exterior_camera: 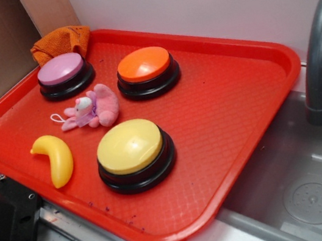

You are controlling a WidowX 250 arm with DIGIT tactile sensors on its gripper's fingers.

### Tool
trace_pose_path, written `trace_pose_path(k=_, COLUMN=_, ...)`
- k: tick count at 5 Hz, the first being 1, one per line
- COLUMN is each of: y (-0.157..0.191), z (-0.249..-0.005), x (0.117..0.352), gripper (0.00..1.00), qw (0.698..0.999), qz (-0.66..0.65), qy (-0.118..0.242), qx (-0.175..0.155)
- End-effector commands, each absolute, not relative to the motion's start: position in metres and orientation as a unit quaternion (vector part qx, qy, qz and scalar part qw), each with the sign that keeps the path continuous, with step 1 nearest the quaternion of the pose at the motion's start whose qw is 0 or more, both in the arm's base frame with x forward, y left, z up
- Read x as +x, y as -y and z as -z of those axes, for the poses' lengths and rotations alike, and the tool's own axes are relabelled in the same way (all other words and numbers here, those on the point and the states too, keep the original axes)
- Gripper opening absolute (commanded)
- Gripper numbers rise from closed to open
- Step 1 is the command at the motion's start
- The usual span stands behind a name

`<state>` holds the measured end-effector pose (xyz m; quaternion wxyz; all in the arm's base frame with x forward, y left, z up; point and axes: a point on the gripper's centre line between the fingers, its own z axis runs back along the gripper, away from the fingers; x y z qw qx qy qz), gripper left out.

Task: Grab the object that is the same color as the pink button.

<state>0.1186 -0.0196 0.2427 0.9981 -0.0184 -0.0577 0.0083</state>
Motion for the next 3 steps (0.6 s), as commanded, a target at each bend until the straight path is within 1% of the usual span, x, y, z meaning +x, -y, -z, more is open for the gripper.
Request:
trace_pose_path(k=1, y=0.020, z=-0.243, x=0.119, gripper=1.00, qw=0.998, qz=-0.008, qy=0.058, qx=-0.018)
trace_pose_path(k=2, y=0.003, z=-0.229, x=0.124, gripper=1.00, qw=0.994, qz=0.072, qy=0.077, qx=-0.030)
trace_pose_path(k=3, y=-0.010, z=-0.214, x=0.130, gripper=1.00, qw=0.989, qz=0.123, qy=0.077, qx=-0.014)
